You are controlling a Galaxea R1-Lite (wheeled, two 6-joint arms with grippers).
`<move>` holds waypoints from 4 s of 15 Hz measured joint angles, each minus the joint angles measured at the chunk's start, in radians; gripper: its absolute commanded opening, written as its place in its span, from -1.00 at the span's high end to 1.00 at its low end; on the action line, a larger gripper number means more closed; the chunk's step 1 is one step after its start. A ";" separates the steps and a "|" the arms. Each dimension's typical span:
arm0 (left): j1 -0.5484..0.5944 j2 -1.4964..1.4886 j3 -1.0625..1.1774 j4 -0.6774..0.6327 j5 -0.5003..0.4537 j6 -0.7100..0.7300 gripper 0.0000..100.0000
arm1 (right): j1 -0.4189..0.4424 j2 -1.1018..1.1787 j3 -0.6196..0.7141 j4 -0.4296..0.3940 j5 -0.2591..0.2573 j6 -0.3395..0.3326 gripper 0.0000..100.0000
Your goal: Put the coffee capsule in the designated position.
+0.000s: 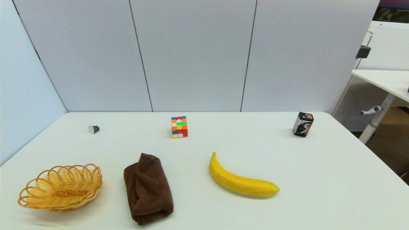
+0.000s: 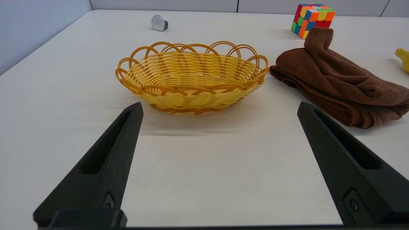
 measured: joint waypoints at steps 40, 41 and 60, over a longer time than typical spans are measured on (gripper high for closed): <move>0.014 1.281 -1.724 0.404 -0.004 0.009 -1.00 | 0.000 0.000 0.000 0.000 0.000 0.001 -1.00; 0.016 1.370 -1.790 0.410 -0.004 0.007 -1.00 | 0.000 0.000 0.000 0.000 0.000 0.001 -1.00; 0.171 2.217 -1.962 0.636 0.202 -0.165 -1.00 | 0.000 0.000 0.000 0.000 0.001 0.001 -1.00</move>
